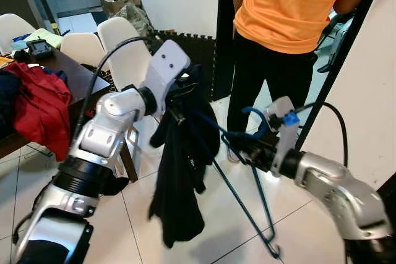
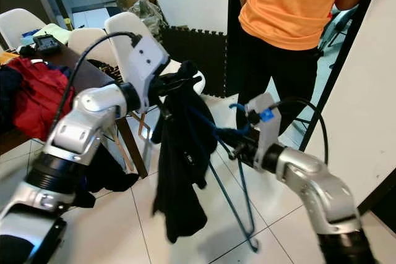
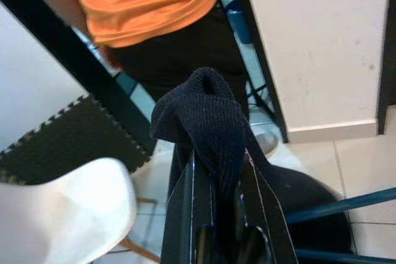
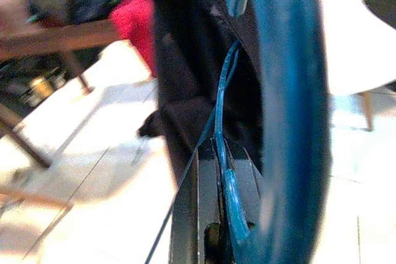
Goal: Hang hanger
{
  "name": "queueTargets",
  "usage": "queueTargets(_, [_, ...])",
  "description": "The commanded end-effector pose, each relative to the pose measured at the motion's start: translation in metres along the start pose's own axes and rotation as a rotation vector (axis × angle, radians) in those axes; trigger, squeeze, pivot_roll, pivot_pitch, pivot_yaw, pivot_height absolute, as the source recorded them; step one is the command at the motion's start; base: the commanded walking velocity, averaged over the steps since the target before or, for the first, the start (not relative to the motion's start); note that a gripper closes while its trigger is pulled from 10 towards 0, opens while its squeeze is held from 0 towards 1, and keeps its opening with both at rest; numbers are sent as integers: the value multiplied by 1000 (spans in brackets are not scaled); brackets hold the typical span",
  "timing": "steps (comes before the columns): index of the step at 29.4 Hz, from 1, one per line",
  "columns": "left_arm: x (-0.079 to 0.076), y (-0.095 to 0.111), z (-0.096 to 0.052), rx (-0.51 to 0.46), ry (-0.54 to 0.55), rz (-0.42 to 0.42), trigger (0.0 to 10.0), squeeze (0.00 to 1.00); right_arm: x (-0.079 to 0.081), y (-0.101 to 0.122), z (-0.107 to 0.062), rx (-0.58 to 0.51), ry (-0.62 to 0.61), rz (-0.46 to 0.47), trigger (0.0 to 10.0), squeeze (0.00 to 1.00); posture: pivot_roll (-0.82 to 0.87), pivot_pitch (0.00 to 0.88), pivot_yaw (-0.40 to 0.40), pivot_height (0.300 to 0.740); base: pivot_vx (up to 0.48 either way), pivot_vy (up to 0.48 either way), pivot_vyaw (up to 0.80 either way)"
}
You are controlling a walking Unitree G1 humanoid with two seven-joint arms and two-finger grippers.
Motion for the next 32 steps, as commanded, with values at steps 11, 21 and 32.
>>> queueTargets(11, [-29, 29, 16, -123, -100, -42, 10000, 0, 6, 13, 17, -87, -10, -3, 10000, 0, 46, 14, 41, 740, 0, 0, 0])
queueTargets(21, [-66, 40, 31, -187, -188, -118, 10000, 0, -17, 21, 28, -125, -207, 30, 10000, 0, 42, 14, 42, 740, 0, 0, 0])
queueTargets(32, [-76, 38, 36, -161, -189, -120, 10000, 0, -24, 35, 35, -251, -288, 88, 10000, 0, 41, 15, 43, 740, 0, 0, 0])
Point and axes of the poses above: a point about 5 cm out from each wrist's last joint towards the gripper, its own z axis pointing out of the wrist towards the gripper, its own y axis along the axis of the wrist's last joint, x = y × z, the point moved 1 cm from there along z, pointing out of the wrist towards the gripper, and after that the axes turned 1 degree about z, right-handed, at the moved point
